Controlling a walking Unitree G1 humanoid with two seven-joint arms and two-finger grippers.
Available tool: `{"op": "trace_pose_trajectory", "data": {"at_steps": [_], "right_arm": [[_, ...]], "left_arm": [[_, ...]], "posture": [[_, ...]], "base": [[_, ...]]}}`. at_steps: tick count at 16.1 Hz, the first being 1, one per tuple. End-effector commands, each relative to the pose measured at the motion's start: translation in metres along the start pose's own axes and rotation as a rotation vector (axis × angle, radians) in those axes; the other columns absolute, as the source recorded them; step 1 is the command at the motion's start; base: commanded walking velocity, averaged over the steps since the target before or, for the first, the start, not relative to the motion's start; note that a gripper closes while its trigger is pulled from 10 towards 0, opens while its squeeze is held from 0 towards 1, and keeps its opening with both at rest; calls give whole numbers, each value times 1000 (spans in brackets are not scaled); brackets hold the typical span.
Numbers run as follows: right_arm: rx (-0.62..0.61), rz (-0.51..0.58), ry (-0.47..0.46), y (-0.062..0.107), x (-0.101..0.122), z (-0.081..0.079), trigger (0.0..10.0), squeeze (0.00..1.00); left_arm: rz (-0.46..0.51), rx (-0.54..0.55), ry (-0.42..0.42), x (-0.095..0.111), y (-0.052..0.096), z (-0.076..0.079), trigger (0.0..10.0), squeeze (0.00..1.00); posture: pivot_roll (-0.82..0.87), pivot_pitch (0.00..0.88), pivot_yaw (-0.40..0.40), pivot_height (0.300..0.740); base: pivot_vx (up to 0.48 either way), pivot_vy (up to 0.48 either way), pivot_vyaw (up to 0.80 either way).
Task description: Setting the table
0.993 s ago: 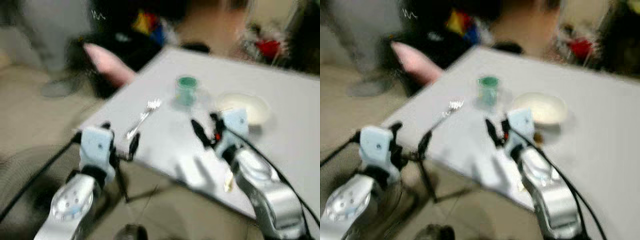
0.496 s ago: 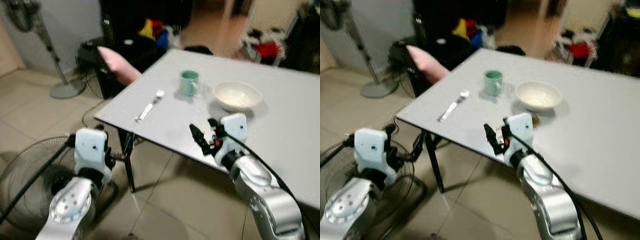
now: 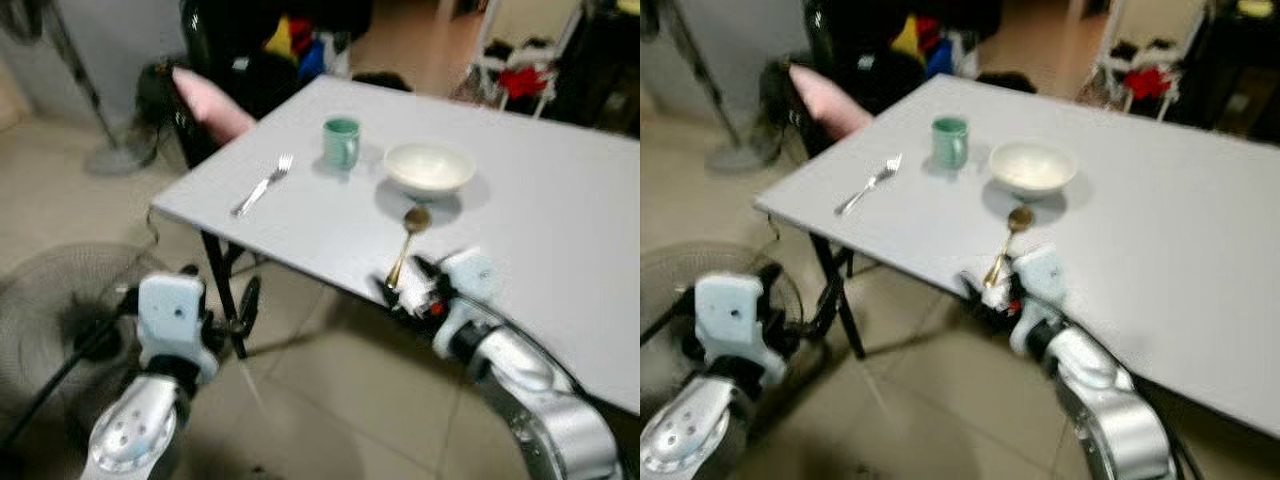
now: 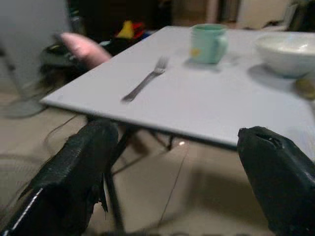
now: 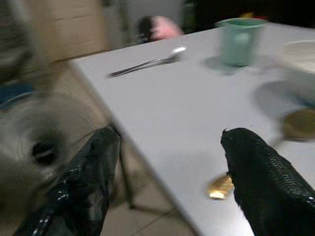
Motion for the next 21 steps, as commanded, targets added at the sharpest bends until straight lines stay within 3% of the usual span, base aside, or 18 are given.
{"op": "trace_pose_trajectory", "data": {"at_steps": [1, 2, 4, 8, 13, 14, 15, 16, 17, 21], "right_arm": [[23, 32, 21, 0, 9, -2, 10000, 1000], [30, 36, 25, 0, 10, -2, 10000, 1000], [-9, 95, 78, 0, 19, 7, 10000, 1000], [-82, 100, 59, 5, 15, 21, 10000, 1000], [-140, 113, 15, 13, 11, 27, 10000, 1000], [-129, 114, 15, 13, 11, 25, 10000, 1000], [-100, 114, 18, 12, 12, 22, 10000, 1000], [-76, 111, 20, 12, 12, 19, 10000, 1000], [-59, 116, 16, 11, 14, 16, 10000, 1000], [1, 117, -7, 5, 16, 7, 10000, 1000]], "left_arm": [[16, 15, -8, 3, 1, -3, 10000, 537], [17, 16, 2, 3, 3, -4, 10000, 1000], [17, 97, -68, 4, 5, -17, 10000, 1000], [84, 147, -71, 15, 3, -28, 10000, 1000], [1, 116, -82, 3, -7, -28, 10000, 1000], [12, 105, -101, 4, -8, -26, 10000, 945], [25, 88, -134, 5, -10, -23, 10000, 616], [26, 80, -154, 4, -11, -21, 10000, 388], [20, 72, -161, 2, -11, -18, 10000, 0], [23, 61, -145, 3, -8, -12, 10000, 0]], "posture": [[-22, 0, 42, 740], [-18, 0, 39, 740], [-12, 0, 37, 740], [-10, 0, 50, 740], [-48, 0, 100, 740], [-53, 0, 105, 740], [-55, 0, 106, 740], [-55, 0, 106, 740], [-58, 0, 96, 740], [-39, 0, 69, 740]], "base": [[0, 0, 800], [0, 0, 800], [0, 0, 800], [0, 0, 800], [0, 0, 800], [0, 0, 800], [0, 0, 800], [0, 0, 800], [0, 0, 800], [0, 0, 800]]}}
Point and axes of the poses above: a point about 5 cm out from each wrist's last joint towards the gripper, its own y axis pointing back from the gripper into the wrist, its own x axis along the axis of the wrist's last joint, z = x × y, the point moved 5 cm from there along -y, pointing out of the wrist towards the gripper, and after that the axes turned 9 degrees about -y, right-handed, at the moved point
